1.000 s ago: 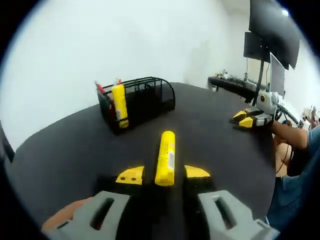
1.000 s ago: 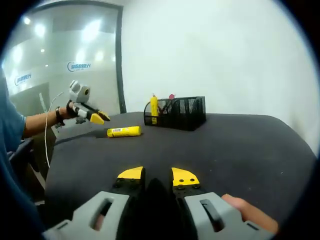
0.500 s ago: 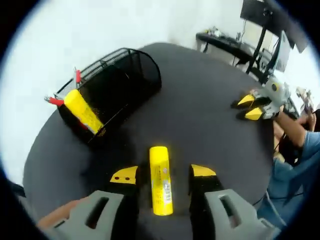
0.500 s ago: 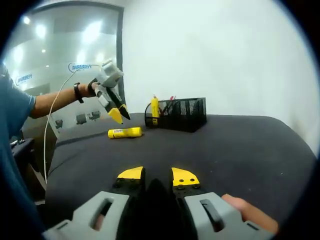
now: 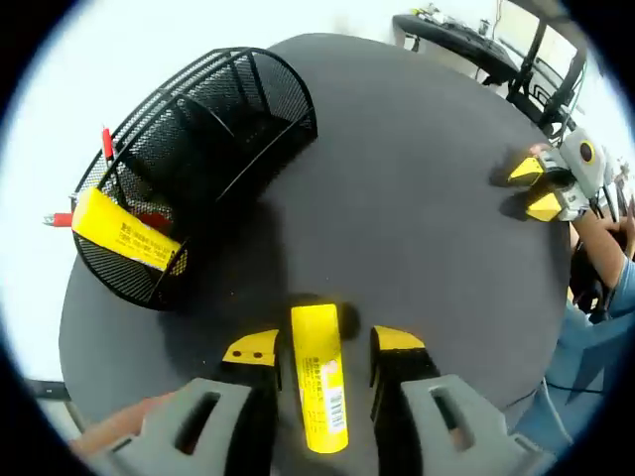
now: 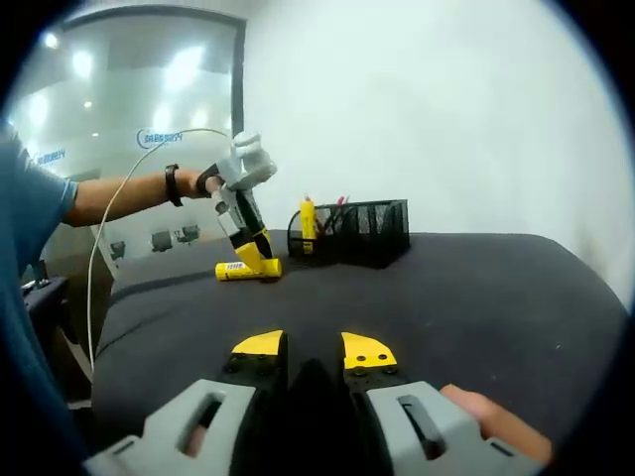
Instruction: Pick up pens and glue sticks and place them into the holder.
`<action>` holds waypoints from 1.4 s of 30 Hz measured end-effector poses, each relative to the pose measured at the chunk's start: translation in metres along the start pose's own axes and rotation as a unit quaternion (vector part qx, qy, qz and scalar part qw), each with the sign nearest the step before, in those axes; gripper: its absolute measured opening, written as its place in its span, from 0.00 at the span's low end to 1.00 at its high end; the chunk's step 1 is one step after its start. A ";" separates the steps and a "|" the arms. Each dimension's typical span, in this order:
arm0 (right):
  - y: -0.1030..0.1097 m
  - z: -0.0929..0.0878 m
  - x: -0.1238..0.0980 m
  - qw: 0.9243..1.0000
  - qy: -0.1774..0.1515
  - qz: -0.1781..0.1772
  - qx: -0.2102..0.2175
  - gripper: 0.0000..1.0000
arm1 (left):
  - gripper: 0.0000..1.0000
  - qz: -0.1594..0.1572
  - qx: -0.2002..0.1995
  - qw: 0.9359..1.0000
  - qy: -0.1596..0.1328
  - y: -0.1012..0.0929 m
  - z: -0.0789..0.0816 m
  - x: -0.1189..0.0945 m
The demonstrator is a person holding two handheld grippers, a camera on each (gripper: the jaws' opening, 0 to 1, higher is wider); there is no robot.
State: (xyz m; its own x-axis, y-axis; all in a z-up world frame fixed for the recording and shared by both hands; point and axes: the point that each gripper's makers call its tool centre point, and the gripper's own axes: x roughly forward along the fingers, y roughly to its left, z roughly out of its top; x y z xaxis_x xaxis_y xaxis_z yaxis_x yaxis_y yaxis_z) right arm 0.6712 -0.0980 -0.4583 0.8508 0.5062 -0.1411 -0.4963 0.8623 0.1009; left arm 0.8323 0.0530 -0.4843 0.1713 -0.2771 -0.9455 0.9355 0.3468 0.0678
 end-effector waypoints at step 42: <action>-0.008 -0.002 0.001 1.000 0.006 -0.001 0.003 0.17 | 0.15 0.039 -0.050 0.980 -0.189 0.051 0.046 -0.101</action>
State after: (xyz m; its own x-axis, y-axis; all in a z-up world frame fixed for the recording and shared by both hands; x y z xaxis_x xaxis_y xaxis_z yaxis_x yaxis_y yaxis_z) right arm 0.6759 -0.1049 -0.4612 0.8494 0.5052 -0.1528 -0.4939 0.8629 0.1072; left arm 0.8775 0.0573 -0.3708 0.3604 -0.5527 -0.7514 0.8837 0.4603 0.0853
